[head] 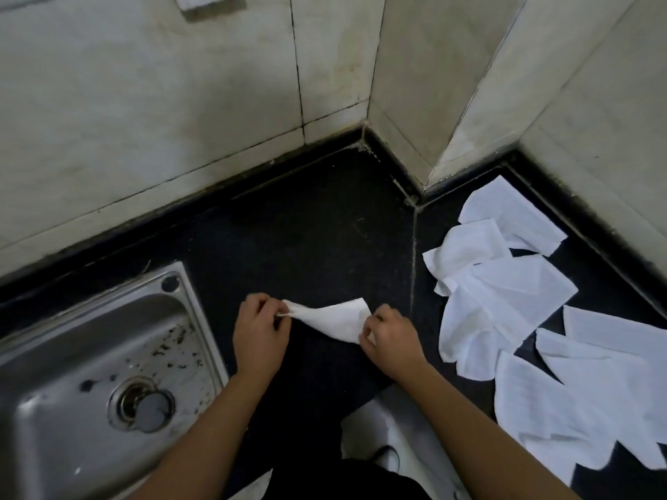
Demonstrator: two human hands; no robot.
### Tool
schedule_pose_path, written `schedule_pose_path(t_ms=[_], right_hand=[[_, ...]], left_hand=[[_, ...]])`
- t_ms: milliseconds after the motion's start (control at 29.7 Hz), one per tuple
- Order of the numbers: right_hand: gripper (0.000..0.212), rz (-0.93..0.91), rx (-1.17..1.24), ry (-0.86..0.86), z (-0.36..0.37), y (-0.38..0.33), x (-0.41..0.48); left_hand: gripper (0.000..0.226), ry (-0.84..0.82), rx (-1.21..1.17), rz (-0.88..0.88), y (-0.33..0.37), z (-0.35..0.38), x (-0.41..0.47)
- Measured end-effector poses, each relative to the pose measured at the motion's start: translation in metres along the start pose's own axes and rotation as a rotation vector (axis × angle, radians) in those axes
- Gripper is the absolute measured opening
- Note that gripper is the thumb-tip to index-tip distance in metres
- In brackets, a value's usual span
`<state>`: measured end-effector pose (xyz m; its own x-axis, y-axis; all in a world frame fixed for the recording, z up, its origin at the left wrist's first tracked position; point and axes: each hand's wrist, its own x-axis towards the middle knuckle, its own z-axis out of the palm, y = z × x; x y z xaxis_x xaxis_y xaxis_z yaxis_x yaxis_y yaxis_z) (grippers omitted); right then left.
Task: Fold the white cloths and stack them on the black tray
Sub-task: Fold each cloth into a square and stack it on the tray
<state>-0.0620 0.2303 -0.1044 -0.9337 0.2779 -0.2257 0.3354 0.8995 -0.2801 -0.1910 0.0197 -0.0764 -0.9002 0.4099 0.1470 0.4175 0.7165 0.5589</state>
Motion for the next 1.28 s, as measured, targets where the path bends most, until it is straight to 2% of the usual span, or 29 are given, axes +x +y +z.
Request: schedule_pose_path(t_ms=[168, 269, 370, 471, 538, 639, 706, 774, 875, 1043, 1144, 1278], right_hand=[[0.026, 0.088, 0.101, -0.021, 0.000, -0.010, -0.014], [0.049, 0.070, 0.125, -0.034, -0.007, -0.020, -0.015], [0.080, -0.017, 0.031, -0.132, -0.013, -0.024, -0.005], [0.094, -0.114, -0.099, -0.238, -0.013, -0.028, 0.013], [0.089, -0.164, -0.199, -0.279, -0.009, -0.032, 0.028], [0.057, -0.215, -0.354, -0.288, -0.008, -0.031, 0.041], [0.037, -0.209, -0.328, -0.245, -0.009, -0.027, 0.040], [0.027, -0.170, -0.179, -0.170, -0.016, -0.021, 0.034], [0.020, -0.121, 0.016, -0.035, -0.036, -0.012, 0.027], [0.014, -0.113, 0.092, 0.089, -0.083, 0.005, 0.030], [0.008, -0.140, 0.132, 0.207, -0.119, 0.007, 0.044], [0.009, -0.184, 0.136, 0.460, -0.166, -0.001, 0.056]], left_hand=[[0.021, 0.005, 0.056, 0.023, -0.006, -0.011, -0.012], [0.019, 0.006, 0.079, 0.054, -0.005, -0.021, -0.018], [0.018, 0.001, 0.092, 0.065, -0.001, -0.024, -0.022], [0.019, -0.004, 0.125, 0.067, -0.001, -0.023, -0.029], [0.020, -0.010, 0.141, 0.058, -0.006, -0.021, -0.032], [0.021, -0.038, 0.165, 0.050, -0.011, -0.021, -0.032], [0.020, -0.052, 0.171, 0.016, -0.014, -0.021, -0.032], [0.017, -0.057, 0.184, -0.014, -0.017, -0.025, -0.031], [0.010, -0.062, 0.193, -0.043, -0.021, -0.029, -0.021], [0.012, -0.074, 0.130, -0.073, -0.006, -0.044, 0.006], [0.004, 0.013, 0.047, -0.027, 0.014, -0.060, 0.038], [0.003, 0.188, -0.025, 0.073, 0.043, -0.087, 0.076]])
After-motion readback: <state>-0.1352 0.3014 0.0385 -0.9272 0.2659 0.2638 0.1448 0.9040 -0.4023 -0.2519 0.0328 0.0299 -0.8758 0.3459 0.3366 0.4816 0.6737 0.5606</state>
